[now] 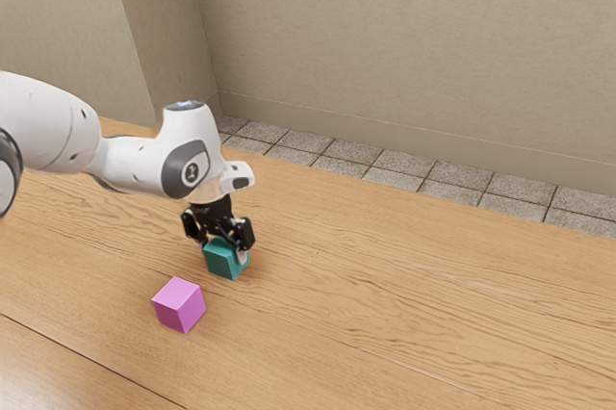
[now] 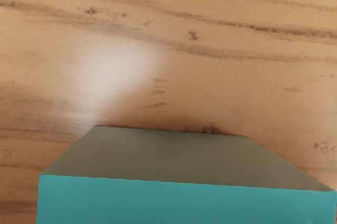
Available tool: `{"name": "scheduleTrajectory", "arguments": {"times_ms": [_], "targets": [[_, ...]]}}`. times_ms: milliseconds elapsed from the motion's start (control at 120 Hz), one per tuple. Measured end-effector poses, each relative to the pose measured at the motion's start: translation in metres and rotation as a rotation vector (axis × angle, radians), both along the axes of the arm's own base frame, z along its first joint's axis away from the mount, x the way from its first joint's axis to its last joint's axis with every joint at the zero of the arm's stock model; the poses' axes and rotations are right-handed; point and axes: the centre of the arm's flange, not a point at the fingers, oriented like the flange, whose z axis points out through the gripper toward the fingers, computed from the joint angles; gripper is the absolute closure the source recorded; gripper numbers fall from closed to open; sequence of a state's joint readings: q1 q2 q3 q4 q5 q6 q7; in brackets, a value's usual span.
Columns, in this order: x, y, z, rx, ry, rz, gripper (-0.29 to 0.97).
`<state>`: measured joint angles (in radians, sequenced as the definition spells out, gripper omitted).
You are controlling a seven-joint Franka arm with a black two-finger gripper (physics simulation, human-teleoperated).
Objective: Pick up the blue block with one arm, and put the blue block on the pink block with one arm
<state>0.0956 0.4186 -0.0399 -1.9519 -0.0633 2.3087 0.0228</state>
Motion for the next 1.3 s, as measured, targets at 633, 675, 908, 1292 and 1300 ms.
{"name": "scheduleTrajectory", "arguments": {"times_ms": [633, 675, 908, 1292, 1300], "targets": [[-0.063, -0.005, 0.101, 0.035, -0.054, 0.022, 0.32], [-0.073, -0.006, 0.103, 0.036, -0.045, 0.024, 0.33], [-0.106, -0.007, 0.092, 0.038, 0.017, 0.045, 0.35], [-0.128, 0.009, 0.083, 0.076, 0.028, 0.071, 0.34], [-0.128, 0.01, 0.083, 0.076, 0.028, 0.073, 0.34]]}}
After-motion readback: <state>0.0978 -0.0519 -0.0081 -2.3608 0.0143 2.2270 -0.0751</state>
